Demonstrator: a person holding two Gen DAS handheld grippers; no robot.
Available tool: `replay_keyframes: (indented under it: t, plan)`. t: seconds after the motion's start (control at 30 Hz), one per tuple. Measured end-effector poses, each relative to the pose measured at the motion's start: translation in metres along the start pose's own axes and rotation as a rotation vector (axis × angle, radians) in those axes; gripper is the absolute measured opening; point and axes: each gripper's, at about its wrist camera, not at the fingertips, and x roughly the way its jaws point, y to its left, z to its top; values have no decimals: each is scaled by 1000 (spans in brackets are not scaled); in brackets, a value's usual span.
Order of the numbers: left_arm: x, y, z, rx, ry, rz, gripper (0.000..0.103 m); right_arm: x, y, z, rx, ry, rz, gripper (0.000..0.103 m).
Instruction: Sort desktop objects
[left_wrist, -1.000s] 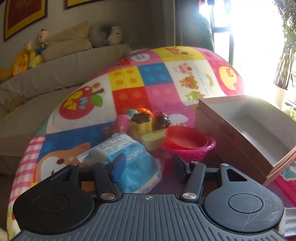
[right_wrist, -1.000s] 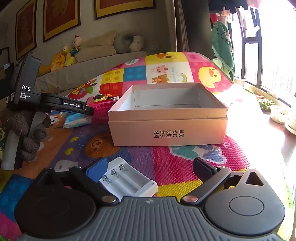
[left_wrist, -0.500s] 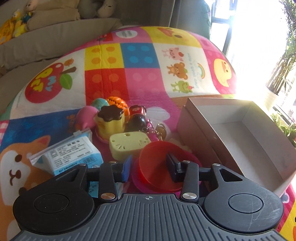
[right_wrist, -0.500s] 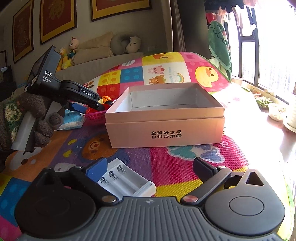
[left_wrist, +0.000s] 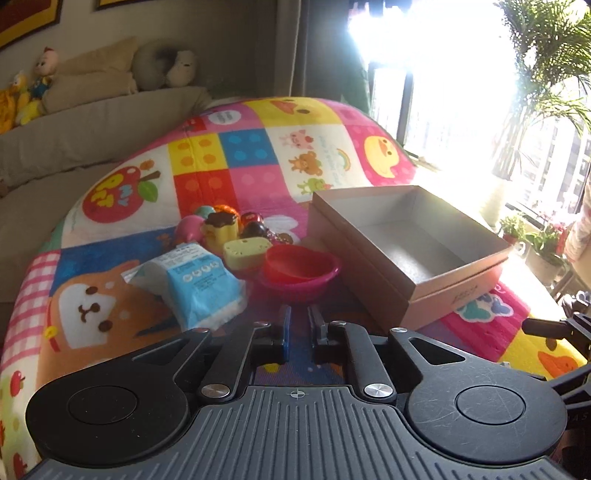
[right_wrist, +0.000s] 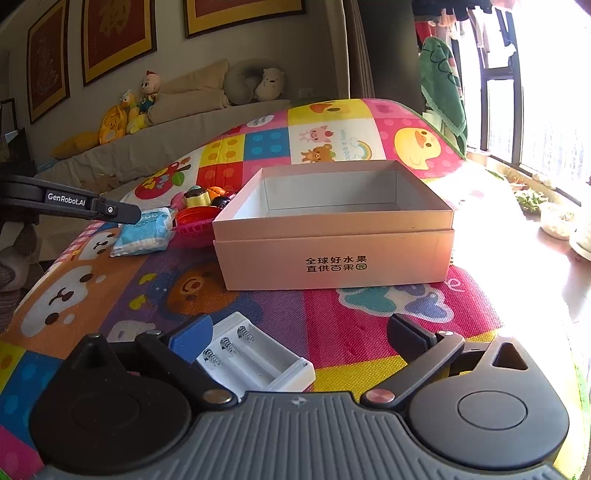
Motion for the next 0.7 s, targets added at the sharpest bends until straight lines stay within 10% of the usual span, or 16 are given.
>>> replay_keyframes:
  t: [0.13, 0.27, 0.43, 0.7]
  plan:
    - [1, -1, -28, -32, 38, 52, 84, 0, 9, 25, -21, -2, 68, 101]
    - [6, 0, -45, -34, 56, 127, 100, 2, 44, 73, -129, -40, 136, 95]
    - [3, 15, -56, -87, 84, 160, 103, 50, 99, 118, -240, 101, 244, 39]
    - [-2, 25, -69, -140, 73, 128, 103, 168, 142, 127, -255, 269, 128, 12]
